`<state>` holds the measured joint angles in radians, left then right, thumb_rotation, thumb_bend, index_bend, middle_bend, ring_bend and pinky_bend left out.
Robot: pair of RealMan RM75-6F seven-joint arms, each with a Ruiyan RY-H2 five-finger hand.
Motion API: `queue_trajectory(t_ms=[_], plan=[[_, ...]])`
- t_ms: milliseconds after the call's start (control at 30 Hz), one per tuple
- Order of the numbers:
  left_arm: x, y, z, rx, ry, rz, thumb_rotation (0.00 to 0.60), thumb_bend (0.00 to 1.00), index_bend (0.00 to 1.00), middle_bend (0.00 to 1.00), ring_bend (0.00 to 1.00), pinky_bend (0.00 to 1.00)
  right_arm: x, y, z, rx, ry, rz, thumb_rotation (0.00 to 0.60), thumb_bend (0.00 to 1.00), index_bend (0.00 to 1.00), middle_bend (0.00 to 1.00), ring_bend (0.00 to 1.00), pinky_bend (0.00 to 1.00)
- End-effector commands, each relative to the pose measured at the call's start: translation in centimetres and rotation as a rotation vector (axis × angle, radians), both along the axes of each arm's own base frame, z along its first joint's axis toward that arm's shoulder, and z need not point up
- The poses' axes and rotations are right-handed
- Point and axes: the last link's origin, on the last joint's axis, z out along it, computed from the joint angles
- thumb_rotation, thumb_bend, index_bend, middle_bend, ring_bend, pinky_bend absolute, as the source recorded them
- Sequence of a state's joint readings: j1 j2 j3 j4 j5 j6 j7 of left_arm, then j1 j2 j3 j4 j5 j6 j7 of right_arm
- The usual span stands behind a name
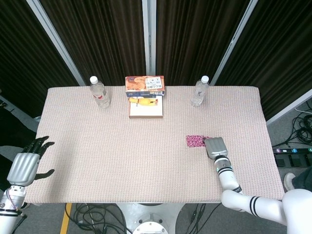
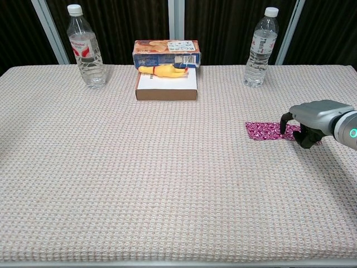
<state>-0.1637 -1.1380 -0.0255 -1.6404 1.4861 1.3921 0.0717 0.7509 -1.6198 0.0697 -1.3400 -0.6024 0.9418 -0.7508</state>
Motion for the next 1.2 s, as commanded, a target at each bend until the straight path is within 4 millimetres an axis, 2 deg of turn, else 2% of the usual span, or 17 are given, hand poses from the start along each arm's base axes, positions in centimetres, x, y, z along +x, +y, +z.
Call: queue_trajectory(t_ms=[33,533,900,967,1067,1133,1200], plan=[[0.0,0.0,0.0,0.000,0.000,0.000,0.600,0.05,0.26,0.22,0.13,0.26,-0.2,0.1,0.2,-0.001,0.003,-0.005,0.600,0.63,0.31,1.00,1.00,1.00],[0.0,0.0,-0.1,-0.001,0.002,-0.002,0.600,0.05,0.26,0.22,0.13,0.26,-1.1,0.2,1.1,-0.010,0.012,-0.016,0.600,0.63,0.31,1.00,1.00,1.00],[0.0,0.1,0.1,0.004,-0.001,0.001,0.600,0.05,0.26,0.22,0.13,0.26,-0.2,0.2,0.1,-0.008,-0.021,-0.002,0.600,0.63,0.31,1.00,1.00,1.00],[0.0,0.0,0.1,0.004,-0.002,0.001,0.600,0.06,0.26,0.22,0.13,0.26,0.3,0.1,0.0,-0.021,-0.041,0.009,0.600,0.59,0.31,1.00,1.00,1.00],[0.0,0.0,0.1,0.004,-0.004,-0.001,0.600,0.05,0.26,0.22,0.13,0.26,1.3,-0.3,0.1,-0.064,-0.078,0.039,0.600,0.38,0.31,1.00,1.00,1.00],[0.0,0.0,0.1,0.005,-0.005,-0.001,0.600,0.05,0.26,0.22,0.13,0.26,1.9,-0.5,0.2,-0.078,-0.082,0.055,0.600,0.34,0.32,1.00,1.00,1.00],[0.0,0.0,0.2,0.006,-0.007,0.000,0.600,0.05,0.26,0.22,0.13,0.26,2.5,-0.8,0.3,-0.087,-0.082,0.070,0.600,0.34,0.33,1.00,1.00,1.00]])
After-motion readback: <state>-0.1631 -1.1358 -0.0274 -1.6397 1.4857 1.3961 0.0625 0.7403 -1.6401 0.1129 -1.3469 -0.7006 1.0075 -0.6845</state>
